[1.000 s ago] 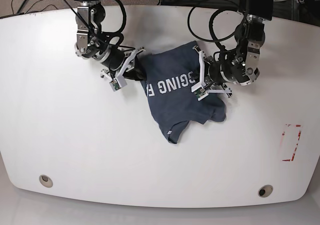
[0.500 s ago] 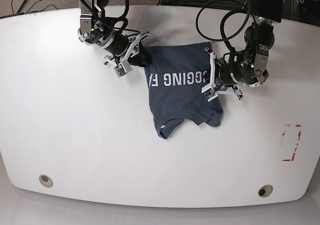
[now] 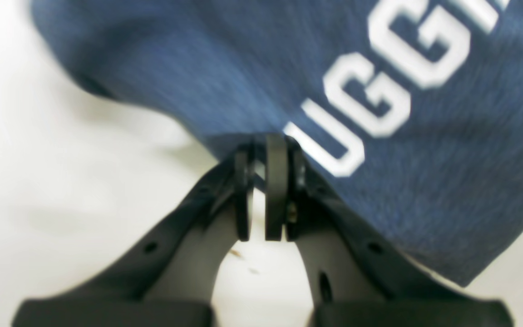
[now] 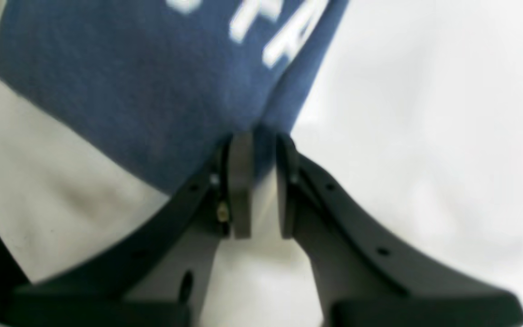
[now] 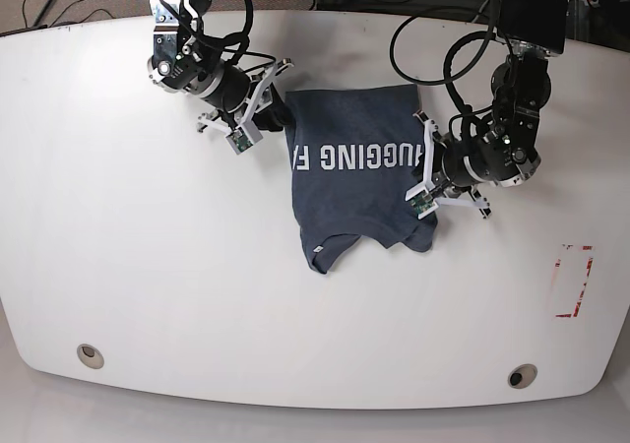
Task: Layout the t-shirt on the table in an organized manner, then fold the t-shirt properly
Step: 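Rotate and straighten the bundle with both grippers holding its edges, then release the right gripper and drag the bundle with the left gripper to the table edge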
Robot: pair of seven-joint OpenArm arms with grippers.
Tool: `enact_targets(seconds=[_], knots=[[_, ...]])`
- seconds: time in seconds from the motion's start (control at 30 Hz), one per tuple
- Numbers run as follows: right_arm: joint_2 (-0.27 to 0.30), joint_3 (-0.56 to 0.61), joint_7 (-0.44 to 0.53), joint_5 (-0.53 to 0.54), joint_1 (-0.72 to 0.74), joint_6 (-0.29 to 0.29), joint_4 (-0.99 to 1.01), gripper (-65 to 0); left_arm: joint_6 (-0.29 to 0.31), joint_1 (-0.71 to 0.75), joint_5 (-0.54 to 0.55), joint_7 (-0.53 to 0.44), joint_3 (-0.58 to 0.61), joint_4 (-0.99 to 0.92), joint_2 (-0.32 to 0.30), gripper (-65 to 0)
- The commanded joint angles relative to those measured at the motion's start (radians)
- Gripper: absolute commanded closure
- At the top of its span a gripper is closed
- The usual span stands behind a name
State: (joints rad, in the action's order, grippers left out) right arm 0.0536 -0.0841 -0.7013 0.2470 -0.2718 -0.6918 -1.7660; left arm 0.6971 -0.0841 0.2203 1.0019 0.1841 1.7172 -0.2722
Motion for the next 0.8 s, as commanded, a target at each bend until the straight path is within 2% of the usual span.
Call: enact_targets(seconds=[0.0, 0.1, 0.33, 0.47, 0.53, 0.7, 0.77], knots=[[0.005, -0.004, 0.01, 0.019, 0.009, -0.006, -0.062, -9.4, 0.001, -0.035, 0.015, -0.024, -0.002, 0.07, 0.009, -2.6], [0.021, -0.006, -0.007, 0.019, 0.01, -0.006, -0.101, -9.4, 0.001, -0.053, 0.012, -0.024, -0.004, 0.1, 0.054, -2.6], [0.071, -0.035, -0.027, 0.019, 0.01, -0.006, -0.173, -9.4, -0.004, -0.085, 0.006, -0.039, -0.044, 0.106, 0.207, -2.9], [0.071, -0.105, -0.027, 0.019, 0.015, -0.006, -0.179, -9.4, -0.17, -0.085, -0.038, -0.097, -0.039, 0.091, 0.294, -3.1], [0.075, -0.141, -0.027, 0.019, 0.016, -0.006, -0.179, -9.4, -0.233, -0.081, -0.075, -0.131, -0.039, 0.074, 0.339, -3.1], [0.076, -0.202, -0.027, 0.019, 0.018, -0.006, -0.176, -9.4, -0.353, -0.046, -0.166, -0.283, -0.036, -0.018, 0.429, -3.1], [0.078, -0.214, -0.027, 0.019, 0.018, -0.006, -0.176, -9.4, -0.39, -0.027, -0.2, -0.357, -0.013, -0.067, 0.429, -3.1]])
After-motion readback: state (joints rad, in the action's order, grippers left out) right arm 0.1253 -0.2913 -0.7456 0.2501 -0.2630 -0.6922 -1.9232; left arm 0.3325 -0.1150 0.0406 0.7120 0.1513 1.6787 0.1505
